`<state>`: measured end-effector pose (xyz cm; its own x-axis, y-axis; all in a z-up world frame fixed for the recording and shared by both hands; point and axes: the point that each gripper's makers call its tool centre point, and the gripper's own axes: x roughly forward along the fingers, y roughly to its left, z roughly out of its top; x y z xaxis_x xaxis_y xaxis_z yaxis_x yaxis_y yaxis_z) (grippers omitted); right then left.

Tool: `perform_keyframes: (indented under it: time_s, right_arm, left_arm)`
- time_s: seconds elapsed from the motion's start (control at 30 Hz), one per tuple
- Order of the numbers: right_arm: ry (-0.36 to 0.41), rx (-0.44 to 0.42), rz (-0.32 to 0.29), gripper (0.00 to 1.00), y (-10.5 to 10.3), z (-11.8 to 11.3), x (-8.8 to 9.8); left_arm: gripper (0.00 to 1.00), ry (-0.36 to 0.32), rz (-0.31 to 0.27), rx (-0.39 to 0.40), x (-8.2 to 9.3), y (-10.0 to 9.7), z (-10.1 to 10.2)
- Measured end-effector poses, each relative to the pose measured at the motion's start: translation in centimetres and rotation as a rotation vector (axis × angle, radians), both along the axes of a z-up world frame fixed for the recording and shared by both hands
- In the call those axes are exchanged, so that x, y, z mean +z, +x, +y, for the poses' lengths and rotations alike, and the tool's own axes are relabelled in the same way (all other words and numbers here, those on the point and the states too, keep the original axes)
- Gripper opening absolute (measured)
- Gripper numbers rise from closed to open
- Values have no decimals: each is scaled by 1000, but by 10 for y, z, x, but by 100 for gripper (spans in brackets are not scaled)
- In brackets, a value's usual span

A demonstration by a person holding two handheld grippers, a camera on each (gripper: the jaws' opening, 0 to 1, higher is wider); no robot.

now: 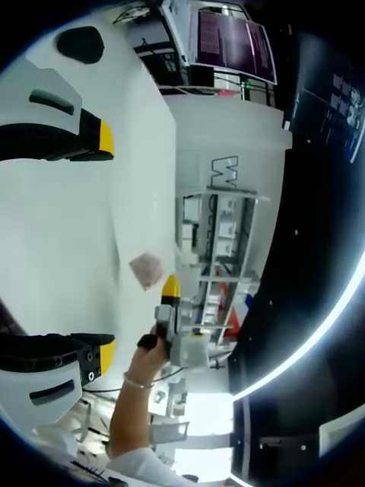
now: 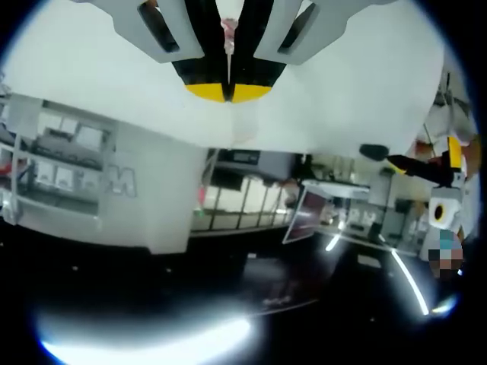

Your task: Open the resealable bag by pulling the two sides of the seal apart until the entire bag opening is separated and visibly accessible.

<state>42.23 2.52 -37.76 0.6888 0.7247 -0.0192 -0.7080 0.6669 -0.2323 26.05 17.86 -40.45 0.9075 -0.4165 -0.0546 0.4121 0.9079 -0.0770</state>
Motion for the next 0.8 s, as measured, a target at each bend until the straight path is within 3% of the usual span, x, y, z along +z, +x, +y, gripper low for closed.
perform_keyframes:
  time_s: [0.8]
  right_arm:
    - [15, 12, -6, 0, -21, -4, -1]
  left_arm:
    - [92, -12, -1, -14, 1, -1, -4]
